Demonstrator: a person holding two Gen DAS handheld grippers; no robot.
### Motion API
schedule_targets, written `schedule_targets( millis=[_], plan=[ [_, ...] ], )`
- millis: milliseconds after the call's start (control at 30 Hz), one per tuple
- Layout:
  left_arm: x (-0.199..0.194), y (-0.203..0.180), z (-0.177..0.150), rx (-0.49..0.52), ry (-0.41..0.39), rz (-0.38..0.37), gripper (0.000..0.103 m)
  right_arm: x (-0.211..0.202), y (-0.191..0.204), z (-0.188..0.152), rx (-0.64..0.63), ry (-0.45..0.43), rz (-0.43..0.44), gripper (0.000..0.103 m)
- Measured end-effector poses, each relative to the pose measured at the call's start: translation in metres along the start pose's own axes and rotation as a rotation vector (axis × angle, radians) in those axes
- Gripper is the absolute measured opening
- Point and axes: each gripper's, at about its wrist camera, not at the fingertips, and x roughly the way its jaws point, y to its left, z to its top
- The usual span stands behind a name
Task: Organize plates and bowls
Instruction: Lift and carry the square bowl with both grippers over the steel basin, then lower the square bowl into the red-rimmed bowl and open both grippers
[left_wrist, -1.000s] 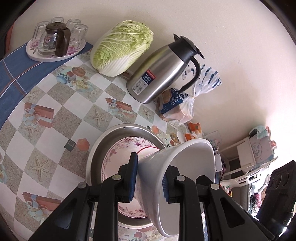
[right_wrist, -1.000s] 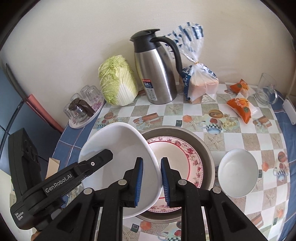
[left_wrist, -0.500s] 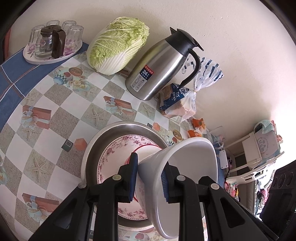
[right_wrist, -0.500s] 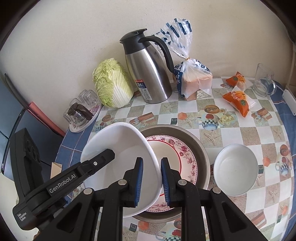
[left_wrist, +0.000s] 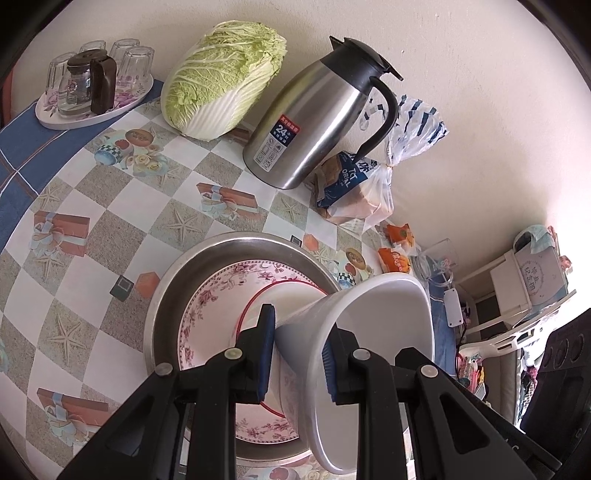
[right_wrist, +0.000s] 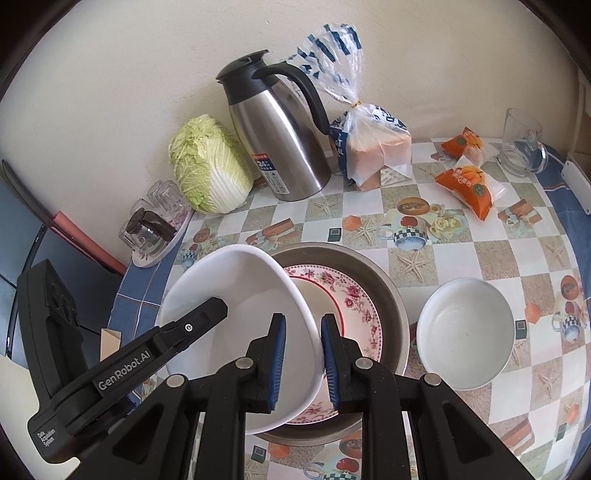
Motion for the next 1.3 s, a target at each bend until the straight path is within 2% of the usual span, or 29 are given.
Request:
schedule_targets(
  millis=[900, 1300],
  plan=[
    [0.021, 0.001, -0.001, 0.018, 0.033, 0.068, 0.024, 0.029, -0.014, -0.003, 0.045, 0.064, -0.007, 0.023],
    [0.014, -0.002, 0.002, 0.029, 0.009, 0.069, 0.025, 0.039, -0.022, -0.004, 0.067, 0.087, -0.012, 0.023]
  ],
)
